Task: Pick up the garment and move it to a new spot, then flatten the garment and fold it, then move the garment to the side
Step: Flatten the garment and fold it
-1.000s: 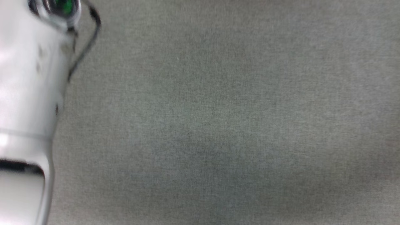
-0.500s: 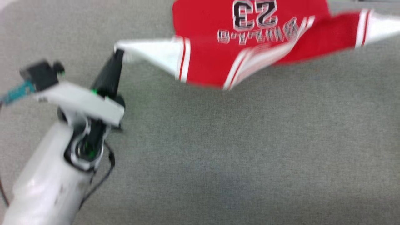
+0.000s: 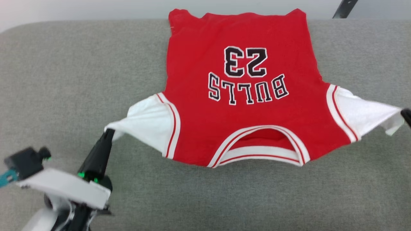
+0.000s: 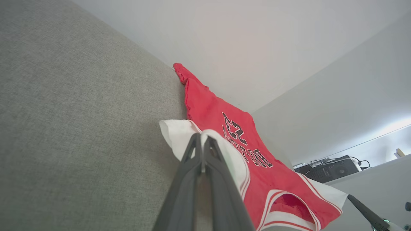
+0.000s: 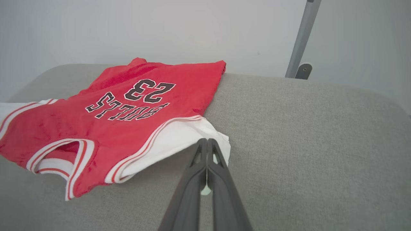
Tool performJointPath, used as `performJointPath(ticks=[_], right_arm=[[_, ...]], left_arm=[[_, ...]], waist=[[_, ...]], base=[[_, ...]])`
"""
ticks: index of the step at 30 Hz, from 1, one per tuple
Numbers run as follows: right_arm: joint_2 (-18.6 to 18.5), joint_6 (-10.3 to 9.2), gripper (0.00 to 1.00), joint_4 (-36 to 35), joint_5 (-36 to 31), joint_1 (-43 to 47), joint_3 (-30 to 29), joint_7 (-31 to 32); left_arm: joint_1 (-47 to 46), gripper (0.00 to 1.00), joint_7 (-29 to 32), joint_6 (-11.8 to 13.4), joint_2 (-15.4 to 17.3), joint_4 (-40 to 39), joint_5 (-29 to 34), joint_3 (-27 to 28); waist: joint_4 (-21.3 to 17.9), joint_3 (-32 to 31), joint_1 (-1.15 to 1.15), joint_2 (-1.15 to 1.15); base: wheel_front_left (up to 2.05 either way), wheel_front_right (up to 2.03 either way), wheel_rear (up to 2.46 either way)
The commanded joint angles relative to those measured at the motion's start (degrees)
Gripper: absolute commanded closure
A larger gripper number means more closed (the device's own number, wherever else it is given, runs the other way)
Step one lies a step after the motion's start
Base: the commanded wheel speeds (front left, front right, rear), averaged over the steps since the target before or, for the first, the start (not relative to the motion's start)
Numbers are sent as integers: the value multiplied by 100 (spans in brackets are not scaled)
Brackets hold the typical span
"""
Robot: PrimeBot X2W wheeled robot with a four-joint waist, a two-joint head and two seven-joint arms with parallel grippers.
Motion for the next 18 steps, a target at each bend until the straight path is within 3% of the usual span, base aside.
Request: performJointPath(ticks=[1,12,18], right_arm=[[97,-6,100,-192,-64,248,-220,169],[988,-6,100,-1874,-457,1603,-1750,1442],[1143,-6,100,-1842,-564,1618,-1547,1835]], left_arm=[[217,100,-56,86,73,-174,-18,64],[1588,100,-366,559,513,-1537,-115,685],[1581,100,-282,483,381,-1502,-222,582]], waist=[[-57,-45,0,0],[-108,70,0,0],[-69,167,0,0]], base=[[0,0,0],[0,0,0],[0,0,0]])
